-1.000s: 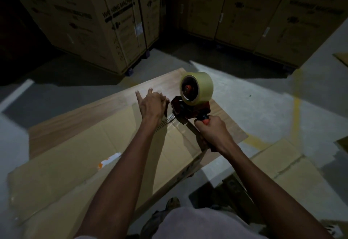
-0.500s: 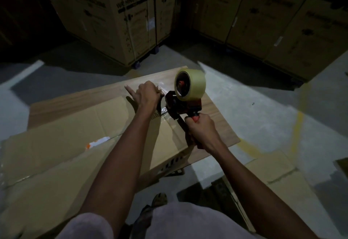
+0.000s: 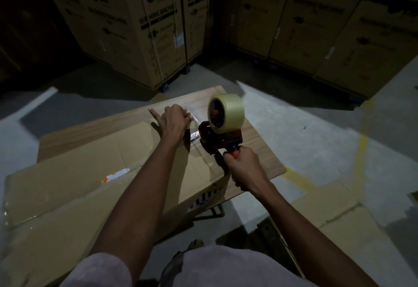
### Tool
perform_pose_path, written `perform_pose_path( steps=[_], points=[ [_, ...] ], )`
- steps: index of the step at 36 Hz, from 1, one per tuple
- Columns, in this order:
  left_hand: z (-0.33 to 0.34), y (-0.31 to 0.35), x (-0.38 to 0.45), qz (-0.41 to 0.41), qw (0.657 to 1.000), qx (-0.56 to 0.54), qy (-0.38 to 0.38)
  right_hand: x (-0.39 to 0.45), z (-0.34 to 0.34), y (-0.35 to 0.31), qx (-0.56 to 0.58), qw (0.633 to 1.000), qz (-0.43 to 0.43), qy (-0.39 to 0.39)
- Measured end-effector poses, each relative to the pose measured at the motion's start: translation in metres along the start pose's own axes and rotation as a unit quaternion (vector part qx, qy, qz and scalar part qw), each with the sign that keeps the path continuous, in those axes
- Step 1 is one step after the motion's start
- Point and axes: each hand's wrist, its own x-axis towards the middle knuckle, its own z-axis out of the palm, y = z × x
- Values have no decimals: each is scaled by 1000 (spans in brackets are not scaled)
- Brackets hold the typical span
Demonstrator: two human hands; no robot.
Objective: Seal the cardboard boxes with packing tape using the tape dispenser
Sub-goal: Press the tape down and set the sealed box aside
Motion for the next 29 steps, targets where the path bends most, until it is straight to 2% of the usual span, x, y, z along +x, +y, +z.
perform_pose_path(
  steps=[5, 9, 14, 18, 29],
  points=[
    [4, -2, -11, 70, 997, 29, 1, -4, 2, 3, 32, 999, 21, 7],
    [8, 1, -25, 89, 996, 3, 4, -4, 3, 3, 49, 998, 32, 13],
    [13, 1, -34, 23, 999, -46, -4, -2, 4, 6, 43, 999, 24, 14],
    [11, 5, -31, -9, 999, -35, 1, -1, 3, 6, 33, 999, 21, 13],
    [1, 16, -42, -37, 999, -5, 12, -3, -1, 5, 8, 1000, 1, -7]
  ],
)
